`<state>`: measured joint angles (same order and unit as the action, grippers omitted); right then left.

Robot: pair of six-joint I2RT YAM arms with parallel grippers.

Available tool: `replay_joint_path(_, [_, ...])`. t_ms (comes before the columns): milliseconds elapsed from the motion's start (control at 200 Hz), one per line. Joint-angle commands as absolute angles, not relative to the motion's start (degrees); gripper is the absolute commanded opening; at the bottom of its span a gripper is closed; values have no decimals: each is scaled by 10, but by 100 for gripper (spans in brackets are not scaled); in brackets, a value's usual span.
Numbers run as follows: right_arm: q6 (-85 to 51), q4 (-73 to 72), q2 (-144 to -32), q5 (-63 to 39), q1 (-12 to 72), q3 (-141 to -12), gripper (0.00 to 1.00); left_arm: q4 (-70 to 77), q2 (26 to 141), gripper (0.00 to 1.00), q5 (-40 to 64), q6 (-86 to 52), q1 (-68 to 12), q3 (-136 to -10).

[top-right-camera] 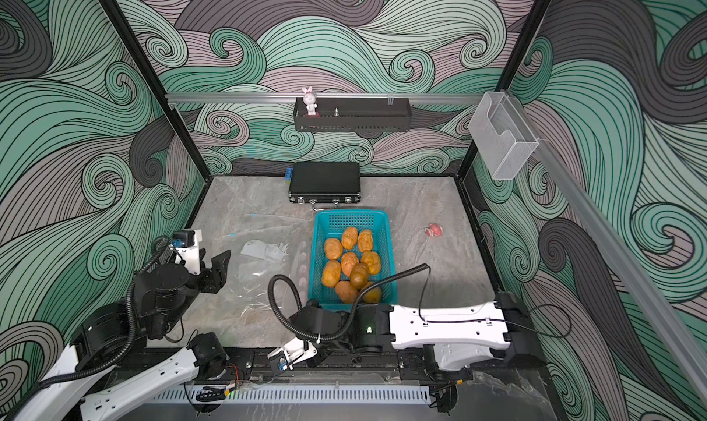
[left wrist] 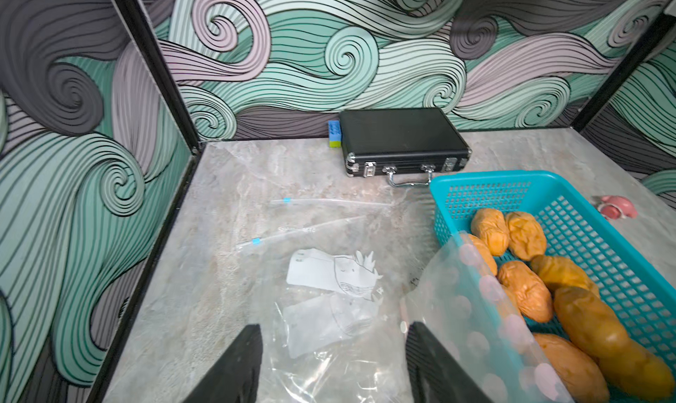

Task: Put the potatoes into a zipper bag and zip it
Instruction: Pick up the zipper food storage bag.

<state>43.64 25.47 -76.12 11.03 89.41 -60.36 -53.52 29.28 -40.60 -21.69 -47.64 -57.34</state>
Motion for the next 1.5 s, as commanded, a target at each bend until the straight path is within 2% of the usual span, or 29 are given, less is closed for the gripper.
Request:
replay_joint_path(0, [460,255,-809,214,912,-636,74,-563,282,63,-452,-224,-474,-584])
replay_joint_path(275, [516,282,-919,293,925,-679,70,-576,270,64,-453,-219,-474,-577])
replay_joint_path(585, [552,216,-1023,365,924,-719,61,-572,259,65,-456,-209,-474,-569])
replay_joint_path(846, [589,188,-1048,404,911,-712,42,-572,262,66,-452,-202,-474,-566])
replay_joint_path(926, [587,189,-1046,406,908,-710,29,-567,262,66,-446,-200,-474,-561])
replay_joint_path(991, [577,189,-1039,397,906,-709,13,-564,264,66,-437,-199,-474,-559])
replay_joint_path(1026, [569,189,-1033,391,905,-708,0,-563,266,66,-430,-198,-474,-558])
replay_joint_path(1171, [517,187,-974,316,884,-688,0,-564,270,67,-405,-188,-474,-563])
replay_joint_path(1286, [454,149,-868,223,841,-649,0,-568,267,67,-392,-167,-474,-587])
replay_joint_path(1496, [268,-3,-681,21,690,-544,0,-547,264,70,-314,-106,-474,-634])
